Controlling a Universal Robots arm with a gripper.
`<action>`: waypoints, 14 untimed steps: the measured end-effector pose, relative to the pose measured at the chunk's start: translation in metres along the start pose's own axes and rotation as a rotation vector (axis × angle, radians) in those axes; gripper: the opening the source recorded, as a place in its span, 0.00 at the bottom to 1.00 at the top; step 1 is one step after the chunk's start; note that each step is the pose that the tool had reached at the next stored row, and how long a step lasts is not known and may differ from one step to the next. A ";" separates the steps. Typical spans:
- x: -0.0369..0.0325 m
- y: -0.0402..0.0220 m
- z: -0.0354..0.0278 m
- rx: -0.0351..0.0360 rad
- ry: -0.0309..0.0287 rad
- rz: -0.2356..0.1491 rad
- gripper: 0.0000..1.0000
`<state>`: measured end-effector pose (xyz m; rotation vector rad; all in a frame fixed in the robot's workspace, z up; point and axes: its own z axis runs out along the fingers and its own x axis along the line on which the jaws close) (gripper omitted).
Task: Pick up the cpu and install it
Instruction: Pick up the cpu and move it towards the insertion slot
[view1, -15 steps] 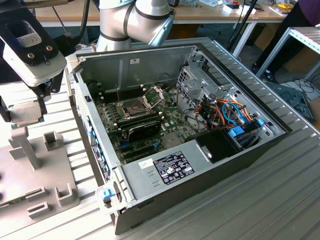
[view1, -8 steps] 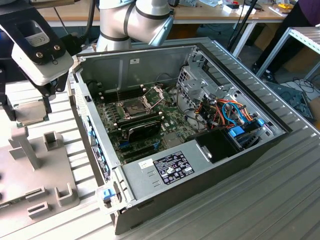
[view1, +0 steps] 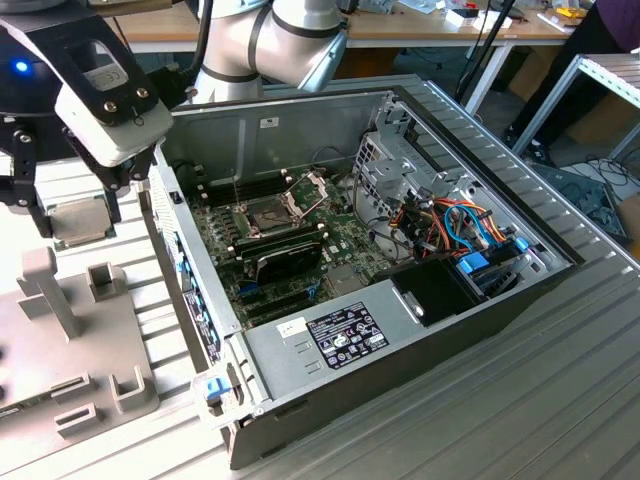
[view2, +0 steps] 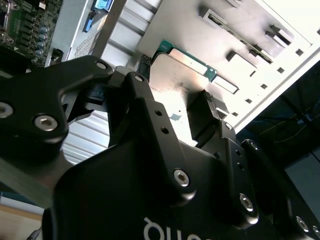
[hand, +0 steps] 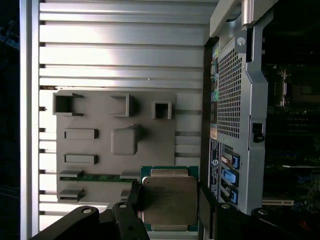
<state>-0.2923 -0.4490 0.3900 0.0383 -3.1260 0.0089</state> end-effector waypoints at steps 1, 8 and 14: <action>-0.0016 0.0000 0.0000 0.0000 0.0000 0.000 0.55; -0.0132 -0.0003 -0.0002 -0.0001 0.0000 0.000 0.55; -0.0205 -0.0005 -0.0003 0.0000 0.0000 0.000 0.55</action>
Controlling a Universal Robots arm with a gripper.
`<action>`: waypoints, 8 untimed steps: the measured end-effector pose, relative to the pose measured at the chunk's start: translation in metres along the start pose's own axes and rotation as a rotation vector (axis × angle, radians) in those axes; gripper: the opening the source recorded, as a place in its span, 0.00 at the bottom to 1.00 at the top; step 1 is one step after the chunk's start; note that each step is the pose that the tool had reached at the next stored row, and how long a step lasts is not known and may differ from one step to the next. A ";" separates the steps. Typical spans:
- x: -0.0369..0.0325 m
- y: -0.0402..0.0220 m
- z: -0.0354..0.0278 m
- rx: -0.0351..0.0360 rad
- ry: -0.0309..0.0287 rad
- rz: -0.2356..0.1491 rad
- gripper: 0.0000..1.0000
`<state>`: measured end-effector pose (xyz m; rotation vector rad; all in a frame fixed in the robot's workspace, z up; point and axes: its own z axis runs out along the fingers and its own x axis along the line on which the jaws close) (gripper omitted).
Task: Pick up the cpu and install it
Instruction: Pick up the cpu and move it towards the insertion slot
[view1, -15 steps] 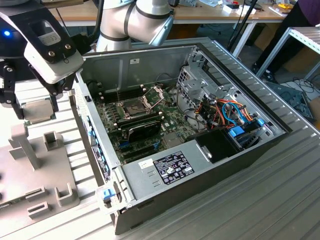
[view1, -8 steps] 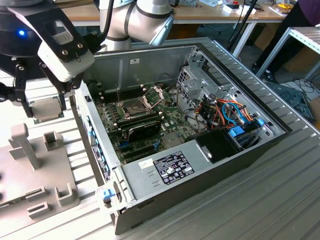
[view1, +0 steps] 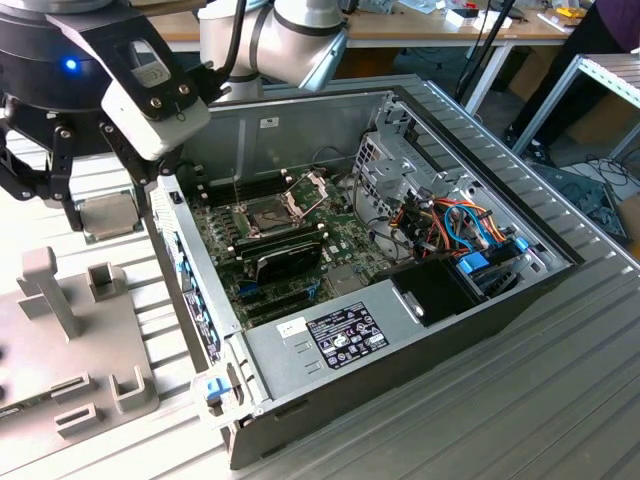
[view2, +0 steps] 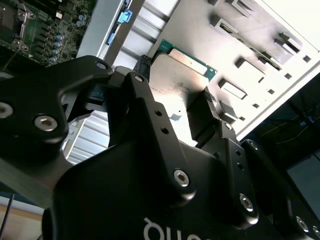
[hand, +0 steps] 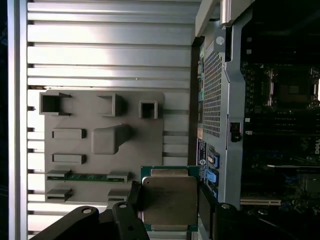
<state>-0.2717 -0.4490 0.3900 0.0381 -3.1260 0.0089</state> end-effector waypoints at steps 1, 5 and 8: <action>0.0000 0.0000 0.0000 0.0000 0.0000 0.000 0.55; -0.0003 0.0000 0.0000 0.0000 0.0000 0.000 0.55; -0.0079 -0.0002 -0.0001 0.0000 -0.0001 0.000 0.55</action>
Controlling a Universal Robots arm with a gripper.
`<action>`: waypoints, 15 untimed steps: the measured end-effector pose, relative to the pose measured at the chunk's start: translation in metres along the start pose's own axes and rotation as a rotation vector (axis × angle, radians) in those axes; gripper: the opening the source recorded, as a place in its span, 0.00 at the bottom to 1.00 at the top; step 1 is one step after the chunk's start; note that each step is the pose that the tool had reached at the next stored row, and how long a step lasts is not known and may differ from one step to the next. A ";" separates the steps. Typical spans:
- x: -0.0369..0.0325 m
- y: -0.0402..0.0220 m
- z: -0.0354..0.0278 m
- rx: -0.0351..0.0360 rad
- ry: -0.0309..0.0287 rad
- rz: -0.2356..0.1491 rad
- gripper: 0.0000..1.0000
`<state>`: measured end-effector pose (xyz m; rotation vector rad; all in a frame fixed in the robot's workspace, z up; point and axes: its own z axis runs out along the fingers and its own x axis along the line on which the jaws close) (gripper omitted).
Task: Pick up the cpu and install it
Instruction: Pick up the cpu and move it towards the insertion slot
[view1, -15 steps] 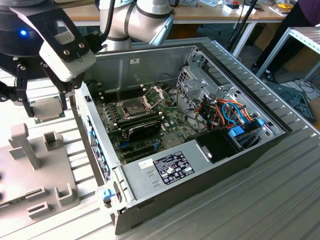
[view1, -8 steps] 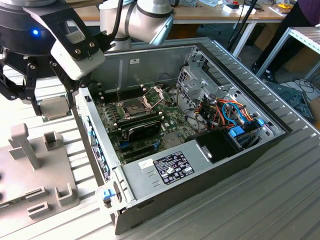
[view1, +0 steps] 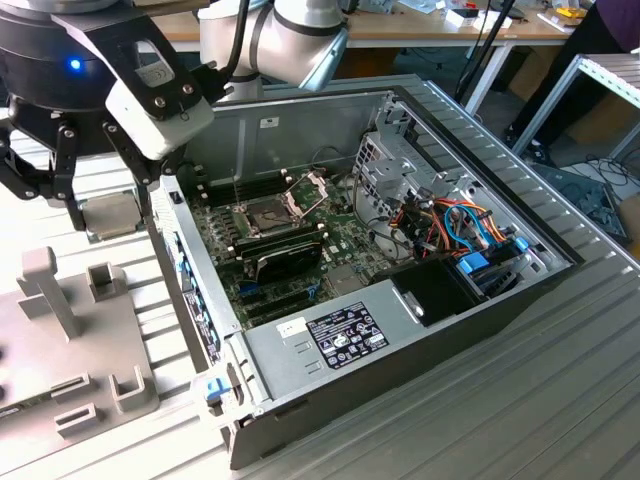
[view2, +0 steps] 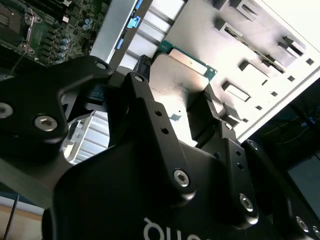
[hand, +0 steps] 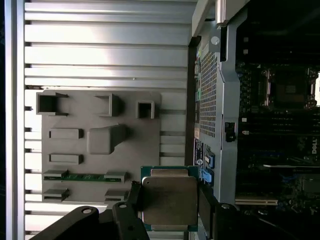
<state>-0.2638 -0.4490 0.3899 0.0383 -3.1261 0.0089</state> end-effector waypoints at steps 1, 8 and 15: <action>-0.0131 -0.0003 -0.0002 0.0001 0.0000 0.000 0.55; -0.0511 -0.0013 -0.0008 0.0001 0.0001 0.000 0.55; -0.0674 -0.0016 -0.0010 0.0000 0.0000 0.000 0.55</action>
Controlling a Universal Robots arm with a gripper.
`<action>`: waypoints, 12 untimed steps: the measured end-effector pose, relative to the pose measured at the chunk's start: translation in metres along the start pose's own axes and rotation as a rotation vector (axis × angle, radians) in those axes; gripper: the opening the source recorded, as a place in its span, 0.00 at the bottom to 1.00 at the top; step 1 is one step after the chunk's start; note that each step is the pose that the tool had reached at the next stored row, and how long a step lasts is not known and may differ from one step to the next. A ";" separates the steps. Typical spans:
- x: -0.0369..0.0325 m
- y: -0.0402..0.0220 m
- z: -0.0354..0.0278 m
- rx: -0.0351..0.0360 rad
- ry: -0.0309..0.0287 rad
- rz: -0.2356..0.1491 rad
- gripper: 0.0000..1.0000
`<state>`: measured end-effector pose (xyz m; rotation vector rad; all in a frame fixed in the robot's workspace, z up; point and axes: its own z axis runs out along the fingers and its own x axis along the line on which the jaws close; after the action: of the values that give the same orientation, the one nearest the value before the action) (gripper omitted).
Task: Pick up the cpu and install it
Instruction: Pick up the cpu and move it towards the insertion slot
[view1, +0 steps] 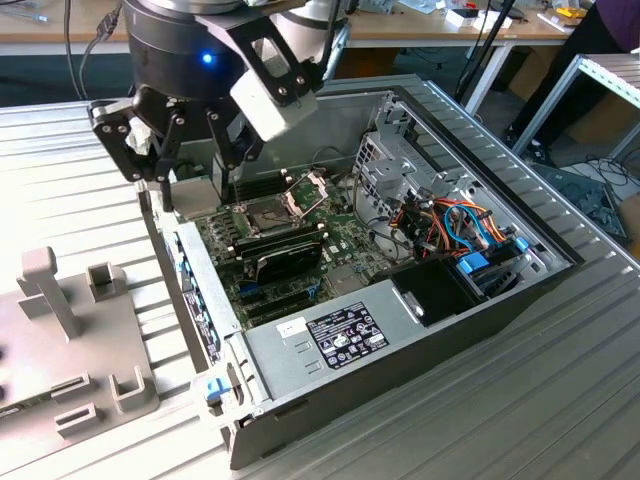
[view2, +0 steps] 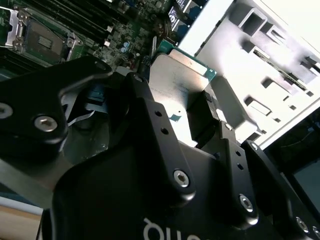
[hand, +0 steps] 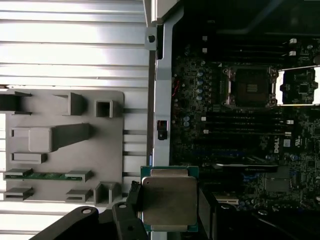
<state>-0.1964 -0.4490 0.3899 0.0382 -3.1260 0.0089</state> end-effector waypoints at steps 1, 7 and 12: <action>-0.0041 -0.0001 -0.0001 0.0000 0.0000 0.000 0.55; -0.0166 -0.0004 -0.0002 0.0000 0.0000 0.000 0.55; -0.0334 -0.0008 -0.0004 0.0000 0.0000 0.000 0.55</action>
<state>-0.1630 -0.4490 0.3898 0.0384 -3.1260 0.0089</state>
